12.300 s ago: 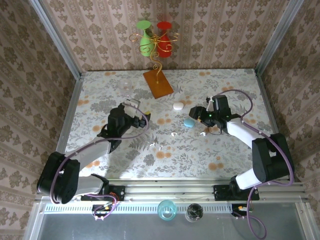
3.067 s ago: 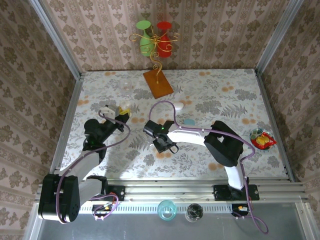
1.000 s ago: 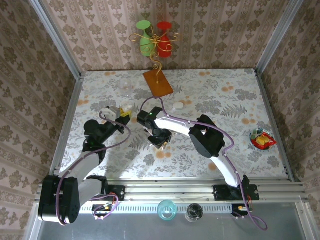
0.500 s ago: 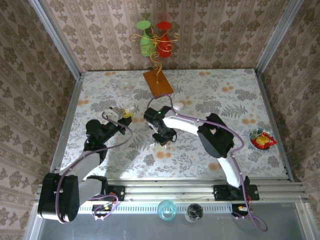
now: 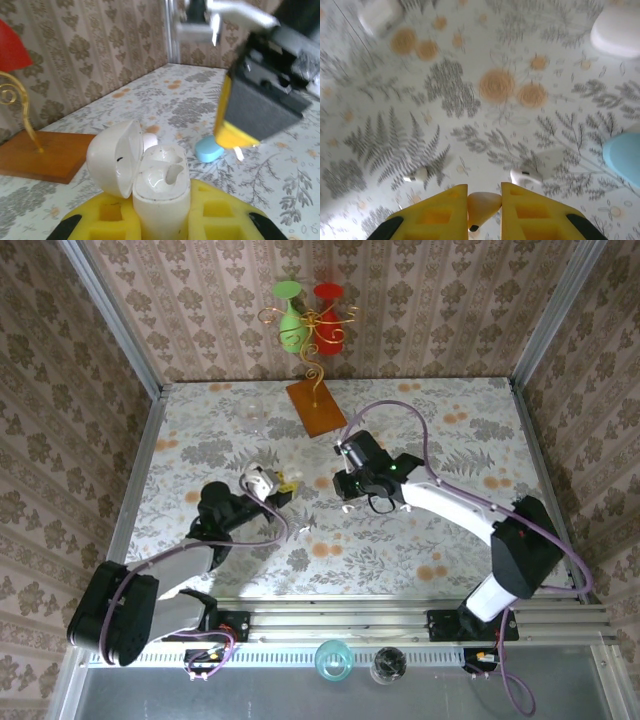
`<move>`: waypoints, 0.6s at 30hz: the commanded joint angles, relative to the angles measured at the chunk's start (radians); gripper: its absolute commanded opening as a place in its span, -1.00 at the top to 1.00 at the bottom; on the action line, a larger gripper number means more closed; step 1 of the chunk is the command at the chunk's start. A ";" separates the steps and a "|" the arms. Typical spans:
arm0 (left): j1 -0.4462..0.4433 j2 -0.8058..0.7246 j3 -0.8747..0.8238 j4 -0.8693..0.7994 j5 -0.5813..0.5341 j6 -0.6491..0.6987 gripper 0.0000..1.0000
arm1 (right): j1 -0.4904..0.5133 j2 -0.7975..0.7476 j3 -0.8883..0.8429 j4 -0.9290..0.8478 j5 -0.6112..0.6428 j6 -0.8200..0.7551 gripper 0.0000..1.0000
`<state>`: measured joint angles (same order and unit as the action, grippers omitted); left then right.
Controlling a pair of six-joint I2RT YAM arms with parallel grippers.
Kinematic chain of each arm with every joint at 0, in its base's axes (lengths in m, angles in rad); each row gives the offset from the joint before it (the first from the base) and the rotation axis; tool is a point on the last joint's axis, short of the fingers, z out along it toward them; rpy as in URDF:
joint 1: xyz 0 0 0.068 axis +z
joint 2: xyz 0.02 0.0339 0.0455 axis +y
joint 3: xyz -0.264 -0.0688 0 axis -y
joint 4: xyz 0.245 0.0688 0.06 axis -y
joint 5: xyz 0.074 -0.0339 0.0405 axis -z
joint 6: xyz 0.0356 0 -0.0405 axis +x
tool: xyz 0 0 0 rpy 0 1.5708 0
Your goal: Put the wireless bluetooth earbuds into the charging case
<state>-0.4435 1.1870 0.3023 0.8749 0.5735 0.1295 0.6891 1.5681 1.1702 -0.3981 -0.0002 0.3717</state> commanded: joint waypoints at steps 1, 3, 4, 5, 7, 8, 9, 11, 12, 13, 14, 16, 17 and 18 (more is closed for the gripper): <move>-0.053 0.041 0.030 0.056 -0.026 0.042 1.00 | -0.003 -0.085 -0.075 0.209 0.014 0.041 0.60; -0.069 0.068 0.048 0.064 -0.023 0.043 1.00 | -0.006 -0.125 -0.109 0.262 0.010 0.043 0.60; -0.077 0.081 0.056 0.065 -0.025 0.048 1.00 | -0.005 -0.142 -0.121 0.280 0.007 0.044 0.61; -0.086 0.092 0.063 0.063 -0.029 0.057 1.00 | -0.005 -0.158 -0.130 0.298 0.000 0.045 0.61; -0.099 0.113 0.077 0.064 -0.034 0.067 1.00 | -0.006 -0.169 -0.143 0.321 -0.019 0.045 0.61; -0.103 0.126 0.084 0.064 -0.035 0.070 1.00 | -0.005 -0.200 -0.148 0.329 -0.031 0.044 0.60; -0.108 0.135 0.088 0.066 -0.034 0.073 1.00 | -0.005 -0.207 -0.150 0.335 -0.043 0.042 0.60; -0.119 0.154 0.098 0.072 -0.029 0.082 1.00 | -0.004 -0.213 -0.148 0.339 -0.071 0.035 0.60; -0.125 0.160 0.101 0.076 -0.026 0.084 1.00 | -0.003 -0.214 -0.150 0.343 -0.083 0.030 0.60; -0.130 0.166 0.104 0.080 -0.026 0.086 1.00 | -0.002 -0.212 -0.150 0.350 -0.096 0.025 0.61; -0.134 0.172 0.110 0.081 -0.024 0.082 1.00 | 0.000 -0.209 -0.150 0.352 -0.102 0.020 0.62; -0.139 0.181 0.118 0.083 -0.020 0.079 1.00 | 0.012 -0.201 -0.143 0.344 -0.091 0.008 0.62; -0.140 0.183 0.121 0.086 -0.020 0.078 1.00 | 0.019 -0.195 -0.137 0.338 -0.083 -0.004 0.62; -0.142 0.186 0.122 0.088 -0.020 0.074 1.00 | 0.026 -0.188 -0.130 0.332 -0.081 -0.013 0.62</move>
<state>-0.5766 1.3655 0.3904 0.9207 0.5449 0.1867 0.6956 1.3735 1.0328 -0.0784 -0.0677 0.3908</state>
